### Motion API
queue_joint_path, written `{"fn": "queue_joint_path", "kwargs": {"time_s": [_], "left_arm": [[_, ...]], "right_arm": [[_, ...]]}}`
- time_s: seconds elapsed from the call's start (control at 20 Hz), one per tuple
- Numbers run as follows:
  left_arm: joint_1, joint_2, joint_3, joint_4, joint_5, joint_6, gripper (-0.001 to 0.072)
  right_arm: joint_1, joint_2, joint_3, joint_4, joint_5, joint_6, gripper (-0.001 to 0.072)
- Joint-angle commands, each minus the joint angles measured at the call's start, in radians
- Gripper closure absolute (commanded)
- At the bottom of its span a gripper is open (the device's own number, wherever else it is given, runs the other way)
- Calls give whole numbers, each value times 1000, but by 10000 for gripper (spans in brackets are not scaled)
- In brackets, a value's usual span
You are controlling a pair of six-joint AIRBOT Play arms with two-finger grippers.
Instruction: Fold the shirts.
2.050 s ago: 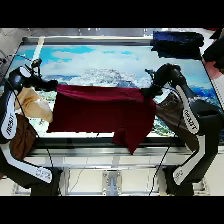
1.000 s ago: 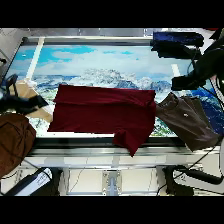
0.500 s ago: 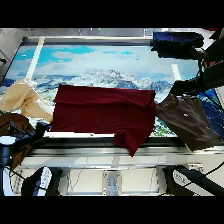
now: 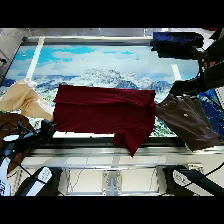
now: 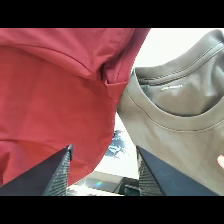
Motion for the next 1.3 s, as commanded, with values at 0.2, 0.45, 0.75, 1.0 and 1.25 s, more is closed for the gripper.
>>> {"fn": "queue_joint_path", "kwargs": {"time_s": [0.2,0.45,0.75,1.0,1.25], "left_arm": [[-2,-58,34,-89,11,115,695],[-2,-57,66,-89,-24,159,695],[-2,-56,67,-89,-35,163,695],[-2,-56,67,-89,-50,163,695],[-2,-56,67,-89,-53,163,695]], "right_arm": [[-1,1,-3,-43,-113,-4,256],[-3,98,-474,52,23,-22,255],[0,114,-888,413,106,-27,173],[41,72,-891,433,184,3,179],[268,-56,-891,436,318,30,179]]}}
